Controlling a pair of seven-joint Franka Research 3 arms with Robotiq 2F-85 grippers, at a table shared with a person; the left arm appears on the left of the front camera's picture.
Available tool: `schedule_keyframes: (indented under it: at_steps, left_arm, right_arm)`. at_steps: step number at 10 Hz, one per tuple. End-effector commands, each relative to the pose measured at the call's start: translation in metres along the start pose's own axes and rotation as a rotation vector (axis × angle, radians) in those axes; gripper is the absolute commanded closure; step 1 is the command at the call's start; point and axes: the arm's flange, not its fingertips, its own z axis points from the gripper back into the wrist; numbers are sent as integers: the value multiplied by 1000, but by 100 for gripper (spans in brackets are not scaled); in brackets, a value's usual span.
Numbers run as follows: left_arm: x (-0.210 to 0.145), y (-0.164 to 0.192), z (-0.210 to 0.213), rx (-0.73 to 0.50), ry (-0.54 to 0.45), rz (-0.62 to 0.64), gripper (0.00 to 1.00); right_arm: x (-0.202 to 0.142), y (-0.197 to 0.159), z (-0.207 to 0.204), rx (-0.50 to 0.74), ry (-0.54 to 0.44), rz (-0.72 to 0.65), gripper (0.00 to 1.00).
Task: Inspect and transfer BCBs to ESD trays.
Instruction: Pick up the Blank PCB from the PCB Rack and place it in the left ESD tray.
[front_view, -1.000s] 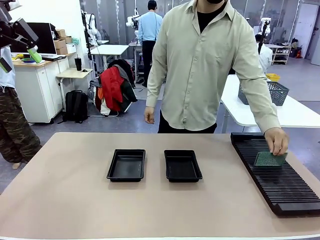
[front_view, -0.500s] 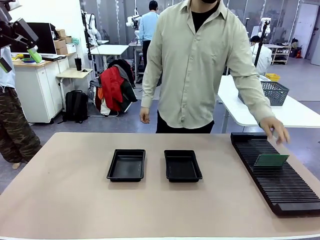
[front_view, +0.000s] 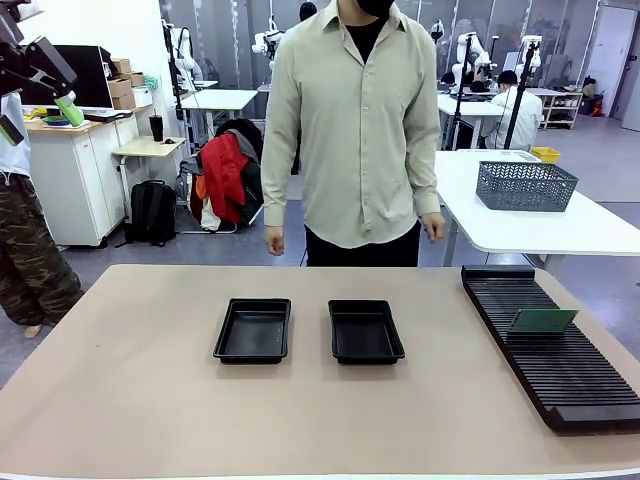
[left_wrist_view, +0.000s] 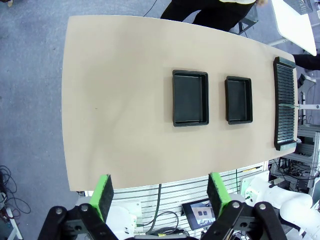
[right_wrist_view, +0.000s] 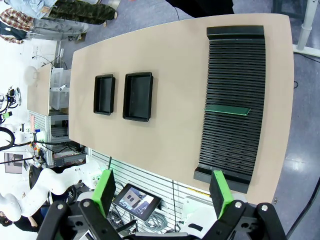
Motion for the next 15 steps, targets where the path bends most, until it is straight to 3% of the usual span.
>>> schedule_keyframes:
  at_steps: [1,3,7,15]
  left_arm:
    - [0,1,0,1,-2,6,0]
    - [0,1,0,1,-2,6,0]
    - [0,1,0,1,-2,6,0]
    - [0,1,0,1,-2,6,0]
  right_arm:
    - [0,0,0,0,1,0,0]
    - [0,0,0,0,0,0,0]
    - [4,18,-18,-122,-48,101,0]
    - [-8,19,-121,-381,79,669,0]
